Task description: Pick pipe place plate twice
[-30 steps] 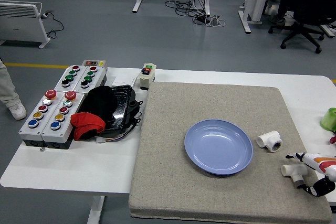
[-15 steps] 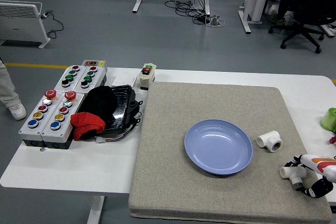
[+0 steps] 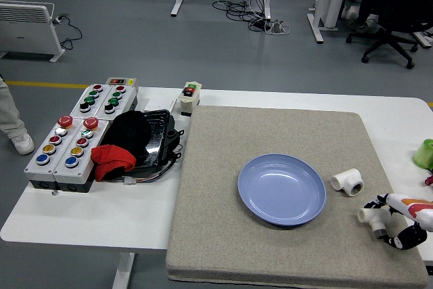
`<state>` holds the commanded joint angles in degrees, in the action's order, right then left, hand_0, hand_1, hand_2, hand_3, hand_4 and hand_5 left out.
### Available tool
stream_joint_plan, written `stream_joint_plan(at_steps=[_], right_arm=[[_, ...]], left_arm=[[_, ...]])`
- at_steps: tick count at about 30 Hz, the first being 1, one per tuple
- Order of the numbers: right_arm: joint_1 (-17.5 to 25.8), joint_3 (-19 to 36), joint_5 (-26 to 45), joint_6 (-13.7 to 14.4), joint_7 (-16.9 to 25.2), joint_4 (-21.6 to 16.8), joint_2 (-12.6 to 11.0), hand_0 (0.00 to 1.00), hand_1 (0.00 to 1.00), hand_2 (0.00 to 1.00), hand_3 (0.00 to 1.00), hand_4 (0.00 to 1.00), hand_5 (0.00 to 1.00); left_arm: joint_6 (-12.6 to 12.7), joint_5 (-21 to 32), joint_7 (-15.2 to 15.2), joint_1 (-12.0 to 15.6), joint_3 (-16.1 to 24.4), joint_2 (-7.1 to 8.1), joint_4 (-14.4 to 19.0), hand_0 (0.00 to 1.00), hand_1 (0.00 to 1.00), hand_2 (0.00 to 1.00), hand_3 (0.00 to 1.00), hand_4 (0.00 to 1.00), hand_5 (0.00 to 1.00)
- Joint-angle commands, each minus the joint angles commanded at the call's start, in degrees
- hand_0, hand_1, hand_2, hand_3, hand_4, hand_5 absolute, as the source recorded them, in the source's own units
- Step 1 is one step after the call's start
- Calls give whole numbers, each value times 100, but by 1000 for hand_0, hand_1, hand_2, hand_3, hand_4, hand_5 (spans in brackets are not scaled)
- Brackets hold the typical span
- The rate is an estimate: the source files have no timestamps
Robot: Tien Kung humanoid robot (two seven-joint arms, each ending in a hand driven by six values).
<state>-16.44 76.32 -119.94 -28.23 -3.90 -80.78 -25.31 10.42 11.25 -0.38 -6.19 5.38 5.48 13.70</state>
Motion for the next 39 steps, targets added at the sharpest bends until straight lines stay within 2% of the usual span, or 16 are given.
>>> stream_joint_plan(at_steps=[7, 12, 16, 19, 20, 25, 26, 28, 31, 32, 37, 38, 39], right_arm=[[-97, 68, 144, 36, -170, -313, 117, 767, 601, 549, 682, 639, 2], [-410, -122, 208, 22, -236, -480, 254, 761, 601, 551, 679, 632, 2], [-735, -288, 238, 43, -251, -416, 440, 773, 609, 562, 679, 612, 2], [-1117, -513, 227, 72, -247, -209, 662, 773, 609, 562, 679, 612, 2], [-1192, -566, 225, 80, -246, -158, 710, 820, 678, 635, 695, 602, 2], [-1656, -897, 192, 128, -246, 248, 990, 820, 678, 635, 695, 602, 2], [-1711, -947, 182, 139, -249, 311, 1038, 868, 784, 829, 765, 601, 2], [-1933, -1150, 120, 155, -255, 622, 1233, 868, 784, 829, 765, 601, 2], [-2082, -1272, -36, 157, -244, 915, 1392, 868, 784, 829, 765, 601, 2], [-2087, -1275, -42, 157, -243, 926, 1398, 935, 857, 952, 850, 619, 2], [-2272, -1468, -164, -18, -275, 1297, 1566, 935, 857, 952, 850, 619, 2], [-2284, -1488, -201, -41, -284, 1332, 1578, 998, 945, 998, 998, 701, 59], [-2297, -1509, -253, -74, -304, 1370, 1590, 998, 945, 998, 998, 701, 59]], left_arm=[[2, -41, -13, 26, 23, 3, 0, 625, 573, 577, 595, 284, 998], [0, -48, -17, 47, 26, 6, 1, 625, 573, 578, 595, 284, 998], [0, -41, -15, 59, 22, 9, 2, 625, 574, 578, 594, 283, 998], [5, -36, -20, 58, 29, 12, 0, 625, 574, 578, 594, 283, 998], [6, -33, -21, 60, 31, 12, -1, 625, 574, 578, 594, 282, 998], [8, -36, -26, 65, 36, 10, 2, 625, 574, 578, 594, 282, 998], [8, -23, -22, 66, 31, 10, 3, 625, 573, 578, 593, 282, 998], [9, -21, -22, 69, 32, 12, 3, 625, 573, 578, 593, 282, 998], [9, 2, -14, 64, 13, 17, 2, 625, 573, 578, 593, 282, 998], [9, 3, -14, 63, 13, 17, 2, 625, 574, 578, 594, 283, 998], [9, 50, 5, 63, -10, 20, 5, 625, 574, 578, 594, 283, 998], [9, 42, 2, 62, -6, 20, 4, 625, 573, 578, 593, 284, 998], [10, 29, -2, 60, 1, 20, 3, 625, 573, 578, 593, 284, 998]])
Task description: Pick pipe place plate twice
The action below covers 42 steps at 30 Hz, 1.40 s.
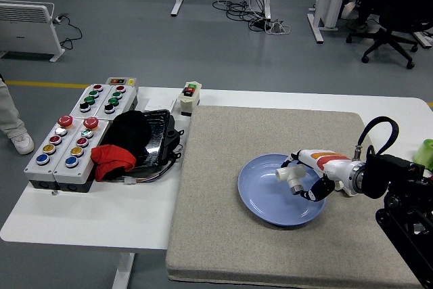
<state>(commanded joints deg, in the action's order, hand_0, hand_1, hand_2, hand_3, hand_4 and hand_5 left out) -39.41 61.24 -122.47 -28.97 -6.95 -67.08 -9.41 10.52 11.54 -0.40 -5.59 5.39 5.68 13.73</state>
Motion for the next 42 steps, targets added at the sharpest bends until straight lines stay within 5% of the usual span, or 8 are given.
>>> stream_joint_plan(at_steps=[10, 16, 22, 42], right_arm=[[97, 285, -31, -113, -123, -21, -91, 998, 957, 998, 998, 726, 69], [188, 1047, -246, -215, -105, 111, -385, 998, 956, 998, 998, 693, 56], [212, 1148, -109, -287, -37, 410, -596, 998, 953, 998, 998, 667, 36], [-10, 1262, -49, 150, -41, 1446, -52, 989, 941, 998, 998, 732, 108]], left_arm=[[-2, 38, 20, -35, -33, 2, 1, 625, 572, 578, 593, 283, 998], [-5, 51, 25, -48, -41, 7, 1, 625, 572, 577, 594, 283, 998], [-6, 29, 18, -52, -29, 7, 0, 625, 571, 577, 594, 283, 998], [0, 50, 10, -71, -26, -17, 1, 625, 571, 577, 594, 283, 998]])
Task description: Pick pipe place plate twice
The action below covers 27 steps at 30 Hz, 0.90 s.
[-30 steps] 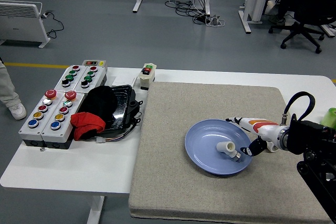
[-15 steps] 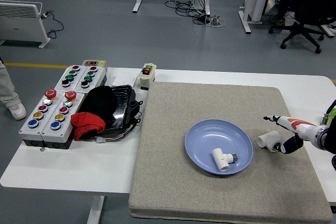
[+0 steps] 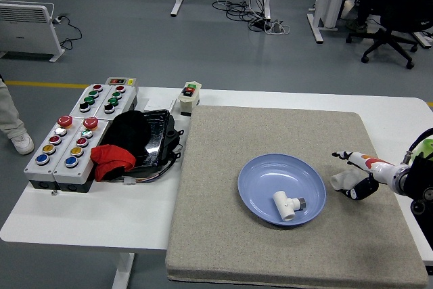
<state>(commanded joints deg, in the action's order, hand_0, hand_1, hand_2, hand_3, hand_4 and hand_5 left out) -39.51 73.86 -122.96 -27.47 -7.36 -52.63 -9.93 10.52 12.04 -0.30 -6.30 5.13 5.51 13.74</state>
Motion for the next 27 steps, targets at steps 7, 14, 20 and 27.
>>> stream_joint_plan(at_steps=[7, 14, 20, 27], right_arm=[[-132, 103, -287, 323, 18, 503, 180, 914, 873, 963, 952, 732, 114], [-121, 121, -327, 324, 23, 689, 181, 827, 769, 793, 903, 730, 116], [-88, 131, -381, 547, 203, 707, 160, 677, 643, 612, 791, 693, 96], [-44, 113, -334, 654, 274, 700, 145, 466, 504, 508, 702, 635, 72]], left_arm=[[1, -18, -10, 14, 19, -7, 4, 625, 572, 577, 595, 283, 998], [3, -30, -14, 15, 28, -8, 4, 625, 572, 577, 595, 284, 998], [3, -75, -25, 9, 43, 4, 1, 625, 573, 577, 596, 284, 998], [5, -108, -37, 4, 63, 6, -1, 625, 573, 577, 595, 284, 998]])
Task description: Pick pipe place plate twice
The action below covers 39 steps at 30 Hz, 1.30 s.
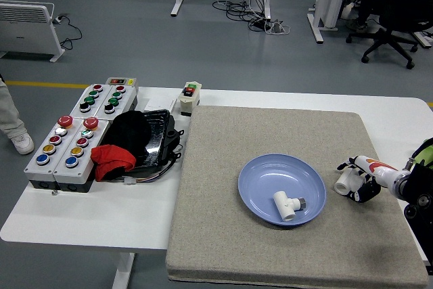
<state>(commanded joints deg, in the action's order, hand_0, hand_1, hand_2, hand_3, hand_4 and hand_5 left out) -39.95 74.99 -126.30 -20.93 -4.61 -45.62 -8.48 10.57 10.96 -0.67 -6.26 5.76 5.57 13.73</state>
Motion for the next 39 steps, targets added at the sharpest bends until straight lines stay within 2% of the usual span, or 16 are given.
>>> stream_joint_plan(at_steps=[4, 10, 13, 16, 20, 26, 27, 32, 33, 38, 39], right_arm=[[23, -3, 49, -2, -8, -79, -19, 448, 489, 502, 694, 599, 64], [76, 40, 235, 129, -4, -411, -91, 434, 477, 500, 684, 583, 55], [104, 23, 495, 284, -3, -827, -148, 434, 477, 500, 684, 583, 55], [84, -94, 717, 303, -9, -1156, -158, 430, 471, 497, 680, 595, 70], [-34, -321, 1031, 253, -7, -1323, -203, 430, 471, 497, 680, 595, 70], [-409, -681, 1209, 242, -9, -1193, 54, 442, 476, 499, 682, 593, 62], [-473, -759, 1216, 220, -14, -1132, 139, 493, 503, 515, 689, 587, 54], [-697, -1115, 1141, 156, 21, -768, 538, 493, 503, 515, 689, 587, 54], [-736, -1210, 1093, 108, 20, -660, 617, 692, 662, 727, 778, 578, 51], [-798, -1412, 977, -31, -2, -452, 762, 692, 662, 727, 778, 578, 51], [-819, -1505, 952, -54, 10, -370, 800, 886, 825, 980, 938, 641, 109]], left_arm=[[0, -5, -3, 2, 9, -2, -3, 626, 573, 578, 593, 284, 998], [-1, -2, -3, 4, 12, -4, -4, 625, 574, 578, 593, 284, 998], [-4, 22, 5, -5, 2, -4, -4, 625, 574, 578, 593, 284, 998], [-4, 30, 5, -16, -9, -5, -4, 625, 574, 579, 595, 284, 998], [-6, 234, 70, -17, -129, -3, 1, 625, 574, 579, 595, 284, 998], [-10, 262, 82, -35, -147, 4, 4, 625, 578, 583, 595, 284, 998], [-7, 226, 72, -36, -128, 6, 5, 625, 576, 581, 595, 284, 998], [21, 247, 72, -9, -120, -12, -3, 625, 576, 581, 595, 284, 998], [26, 289, 84, 3, -139, -16, -4, 625, 577, 582, 595, 284, 998], [31, 324, 90, 27, -153, -20, -3, 625, 577, 582, 595, 284, 998], [30, 317, 87, 33, -146, -20, -3, 625, 578, 582, 594, 283, 998]])
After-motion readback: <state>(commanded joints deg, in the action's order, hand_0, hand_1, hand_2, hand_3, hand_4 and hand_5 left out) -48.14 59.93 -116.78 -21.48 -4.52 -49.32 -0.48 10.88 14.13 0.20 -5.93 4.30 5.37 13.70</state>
